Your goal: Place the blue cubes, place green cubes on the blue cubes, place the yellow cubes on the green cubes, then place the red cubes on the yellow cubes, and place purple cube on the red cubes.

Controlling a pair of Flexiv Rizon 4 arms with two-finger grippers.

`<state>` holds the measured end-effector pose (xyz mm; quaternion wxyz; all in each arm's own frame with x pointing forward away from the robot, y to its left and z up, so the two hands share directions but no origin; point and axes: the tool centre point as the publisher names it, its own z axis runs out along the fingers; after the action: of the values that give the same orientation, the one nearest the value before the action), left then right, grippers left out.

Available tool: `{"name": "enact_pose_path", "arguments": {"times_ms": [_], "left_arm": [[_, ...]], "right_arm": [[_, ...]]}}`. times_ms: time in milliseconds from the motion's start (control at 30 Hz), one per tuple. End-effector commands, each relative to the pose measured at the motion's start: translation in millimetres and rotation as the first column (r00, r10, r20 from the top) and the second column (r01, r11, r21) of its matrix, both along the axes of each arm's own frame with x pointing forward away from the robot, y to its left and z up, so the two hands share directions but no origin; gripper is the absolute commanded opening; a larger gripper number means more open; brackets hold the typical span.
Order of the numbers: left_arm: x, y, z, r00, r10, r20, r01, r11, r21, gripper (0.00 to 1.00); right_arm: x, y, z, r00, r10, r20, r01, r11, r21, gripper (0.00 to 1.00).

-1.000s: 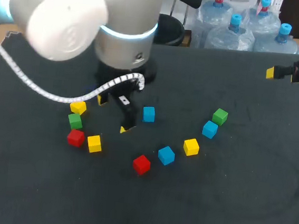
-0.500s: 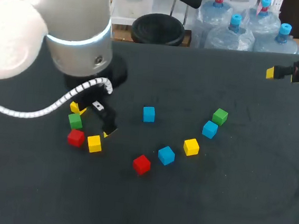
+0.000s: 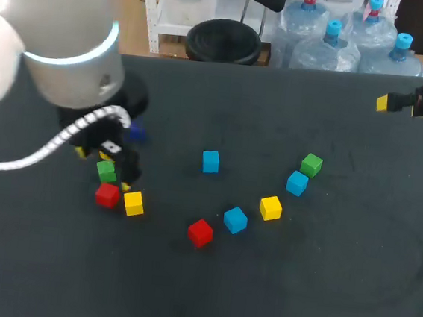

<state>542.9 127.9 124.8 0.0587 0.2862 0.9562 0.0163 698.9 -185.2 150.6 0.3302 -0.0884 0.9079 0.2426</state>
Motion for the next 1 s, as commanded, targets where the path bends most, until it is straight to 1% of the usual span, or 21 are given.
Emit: {"name": "enact_pose_path", "arguments": {"times_ms": [33, 133, 267, 367, 467, 600, 667, 700, 767, 800, 867, 1000], "left_arm": [[-49.0, 45.2, 13.0, 0.995, 0.067, 0.071, -0.064, 0.997, -0.044, 1.0], [-63.0, 52.0, 13.1, 0.994, 0.092, 0.064, -0.089, 0.995, -0.041, 1.0], [-71.8, 54.7, 8.5, 0.993, 0.102, 0.059, -0.098, 0.993, -0.062, 1.0], [-71.0, 51.5, 5.3, 0.994, 0.088, 0.062, -0.083, 0.993, -0.081, 1.0], [-67.7, 49.0, 2.6, 0.995, 0.072, 0.063, -0.067, 0.994, -0.084, 1.0], [-64.7, 49.8, 0.6, 0.995, 0.08, 0.055, -0.075, 0.993, -0.089, 1.0], [-64.7, 49.8, 0.6, 0.995, 0.08, 0.055, -0.075, 0.993, -0.089, 1.0], [-64.7, 49.8, 0.6, 0.995, 0.08, 0.055, -0.075, 0.993, -0.089, 1.0], [-64.7, 49.8, 0.6, 0.995, 0.08, 0.055, -0.075, 0.993, -0.089, 1.0], [-64.7, 49.8, 0.6, 0.995, 0.08, 0.055, -0.075, 0.993, -0.089, 1.0], [-64.7, 49.8, 0.6, 0.995, 0.08, 0.055, -0.075, 0.993, -0.089, 1.0], [-64.7, 49.8, 0.6, 0.995, 0.08, 0.055, -0.075, 0.993, -0.089, 1.0]], "right_arm": [[0.5, 0.2, 0.0, 1.0, -0.001, 0.0, 0.001, 1.0, -0.001, 1.0], [0.5, 0.2, 0.0, 1.0, -0.001, 0.0, 0.001, 1.0, -0.001, 1.0], [0.5, 0.2, 0.0, 1.0, -0.001, 0.0, 0.001, 1.0, -0.001, 1.0], [0.5, 0.2, 0.0, 1.0, -0.001, 0.0, 0.001, 1.0, -0.001, 1.0], [0.5, 0.2, 0.0, 1.0, -0.001, 0.0, 0.001, 1.0, -0.001, 1.0], [0.5, 0.2, 0.0, 1.0, -0.001, 0.0, 0.001, 1.0, -0.001, 1.0], [-6.8, 8.3, 1.3, 0.999, 0.047, 0.012, -0.047, 0.999, 0.014, 1.0], [-11.8, 14.2, 1.6, 0.994, 0.103, 0.028, -0.103, 0.995, 0.013, 1.0], [-17.2, 21.3, 1.7, 0.989, 0.143, 0.031, -0.144, 0.989, 0.025, 1.0], [-21.3, 28.3, 1.0, 0.981, 0.191, 0.035, -0.192, 0.981, 0.031, 1.0], [-27.3, 40.7, -4.1, 0.97, 0.242, 0.008, -0.242, 0.97, 0.017, 1.0], [-39.1, 66.8, -16.3, 0.938, 0.344, -0.042, -0.342, 0.938, 0.046, 1.0]]}}
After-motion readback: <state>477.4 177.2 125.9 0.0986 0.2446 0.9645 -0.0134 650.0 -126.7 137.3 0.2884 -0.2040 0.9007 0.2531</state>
